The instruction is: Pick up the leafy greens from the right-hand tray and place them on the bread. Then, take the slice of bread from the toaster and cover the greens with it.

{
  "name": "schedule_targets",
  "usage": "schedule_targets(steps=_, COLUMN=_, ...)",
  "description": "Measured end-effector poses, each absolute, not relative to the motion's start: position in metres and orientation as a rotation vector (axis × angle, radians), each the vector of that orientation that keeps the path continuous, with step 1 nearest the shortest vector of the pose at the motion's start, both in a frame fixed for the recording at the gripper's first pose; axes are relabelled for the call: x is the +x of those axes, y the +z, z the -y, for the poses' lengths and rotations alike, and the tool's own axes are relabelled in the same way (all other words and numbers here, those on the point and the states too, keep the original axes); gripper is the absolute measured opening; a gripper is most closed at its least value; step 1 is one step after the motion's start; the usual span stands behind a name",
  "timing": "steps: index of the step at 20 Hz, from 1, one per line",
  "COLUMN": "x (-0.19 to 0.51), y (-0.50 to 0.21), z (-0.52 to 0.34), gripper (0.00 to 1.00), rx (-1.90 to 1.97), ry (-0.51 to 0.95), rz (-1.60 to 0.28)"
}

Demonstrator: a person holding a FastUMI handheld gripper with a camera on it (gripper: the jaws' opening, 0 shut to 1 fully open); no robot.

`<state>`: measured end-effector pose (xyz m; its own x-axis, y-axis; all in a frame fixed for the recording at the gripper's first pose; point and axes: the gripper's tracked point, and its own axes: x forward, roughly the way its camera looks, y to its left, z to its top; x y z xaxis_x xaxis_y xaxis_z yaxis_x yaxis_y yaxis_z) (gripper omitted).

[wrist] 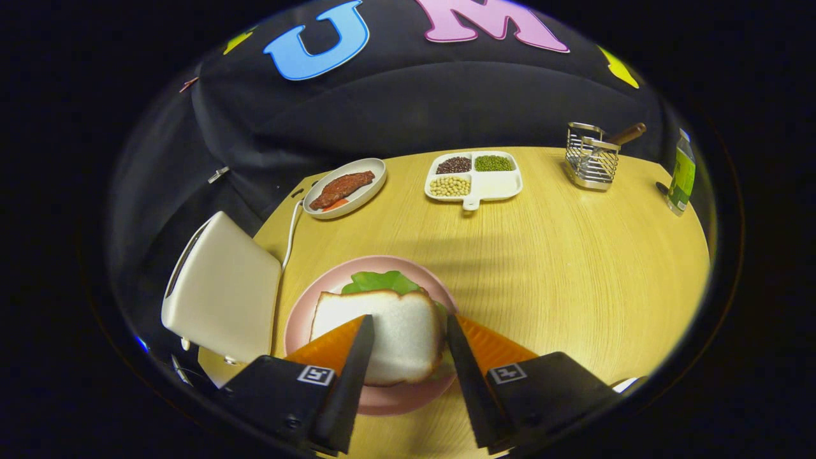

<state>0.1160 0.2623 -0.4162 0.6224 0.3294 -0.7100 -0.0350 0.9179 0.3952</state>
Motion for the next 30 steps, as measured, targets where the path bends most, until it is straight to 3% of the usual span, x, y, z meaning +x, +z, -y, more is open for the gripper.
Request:
schedule_targets(steps=2, x=0.118, y=-0.403, z=-0.258, gripper=0.94, rx=0.349, ry=0.208, rz=-0.836)
schedule_targets(steps=3, x=0.119, y=-0.393, z=-0.255, gripper=0.96, rx=0.351, ry=0.208, rz=-0.81)
schedule_targets(steps=20, x=0.09, y=-0.149, z=-0.151, gripper=0.99, rx=0.234, ry=0.258, rz=-0.3)
schedule_targets(steps=30, x=0.054, y=-0.106, z=-0.098, gripper=0.99, rx=0.223, ry=0.27, rz=-0.229)
